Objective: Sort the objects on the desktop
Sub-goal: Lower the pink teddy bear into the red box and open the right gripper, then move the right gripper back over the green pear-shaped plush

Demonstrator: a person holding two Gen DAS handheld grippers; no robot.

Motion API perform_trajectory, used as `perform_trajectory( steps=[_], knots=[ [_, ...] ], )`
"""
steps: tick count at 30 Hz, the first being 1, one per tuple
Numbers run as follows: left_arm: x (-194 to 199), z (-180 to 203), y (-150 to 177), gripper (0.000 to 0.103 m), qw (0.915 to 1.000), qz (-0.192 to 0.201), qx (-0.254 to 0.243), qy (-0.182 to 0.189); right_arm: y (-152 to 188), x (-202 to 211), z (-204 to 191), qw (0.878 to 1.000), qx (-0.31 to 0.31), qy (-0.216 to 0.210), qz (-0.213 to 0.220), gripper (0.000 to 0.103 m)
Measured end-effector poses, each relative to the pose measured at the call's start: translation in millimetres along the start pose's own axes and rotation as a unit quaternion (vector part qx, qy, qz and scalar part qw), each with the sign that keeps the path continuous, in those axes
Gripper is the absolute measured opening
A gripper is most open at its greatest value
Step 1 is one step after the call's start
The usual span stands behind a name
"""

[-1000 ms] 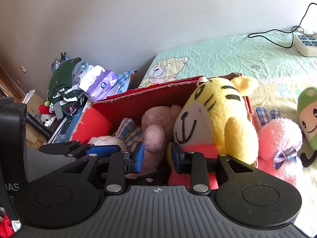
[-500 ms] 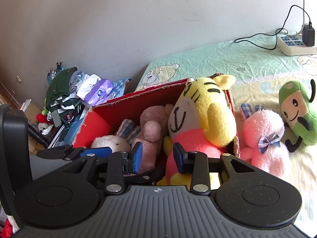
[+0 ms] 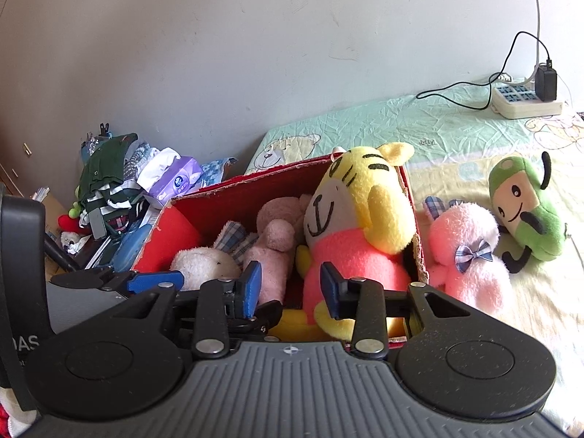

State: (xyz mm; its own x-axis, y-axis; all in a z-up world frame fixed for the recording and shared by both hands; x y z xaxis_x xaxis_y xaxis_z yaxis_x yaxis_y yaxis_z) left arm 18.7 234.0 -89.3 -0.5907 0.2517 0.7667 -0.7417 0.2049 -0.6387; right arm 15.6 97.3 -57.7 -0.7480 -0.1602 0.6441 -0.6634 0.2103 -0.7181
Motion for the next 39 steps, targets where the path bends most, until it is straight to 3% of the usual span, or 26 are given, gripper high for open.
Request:
perform_trajectory(
  steps=[4,13,27,39],
  knots=[
    [9.5,1.2,2.6,0.101,0.9999,0.010,-0.006,-0.010,2.6,9.4,-1.6,1.000,0.000,0.003,0.015,0.045],
    [38.6,8.7,10.8,0.101,0.9983,0.048,-0.023,-0.025,12.0,28.3,-0.4,1.000,-0.015,-0.004,0.027,0.045],
    [55.1,46.2,22.0,0.100,0.9963,0.072,-0.036,0.029,27.6,43.6,27.6,0.999,-0.036,-0.019,0.032,0.045],
    [45.9,126.3,-5.3,0.096,0.9904,0.102,-0.064,0.067,8.6,60.7,102.3,0.996,-0.062,-0.045,0.046,0.044]
  ],
)
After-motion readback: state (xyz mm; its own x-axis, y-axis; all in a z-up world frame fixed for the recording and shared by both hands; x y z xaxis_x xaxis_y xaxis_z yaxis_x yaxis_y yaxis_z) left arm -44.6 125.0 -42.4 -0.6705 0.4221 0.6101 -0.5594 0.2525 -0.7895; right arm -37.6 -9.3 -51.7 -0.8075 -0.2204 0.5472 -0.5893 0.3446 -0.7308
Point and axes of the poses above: each gripper's, at about its wrist camera, not at the fingertips, and x roughly against the way its jaws point, z to its right, y to its underside, the point moved 6 cm from there along -x, roughly the way its jaws point, and after that the axes turned 11 degrees about y, right-handed, at the moved point
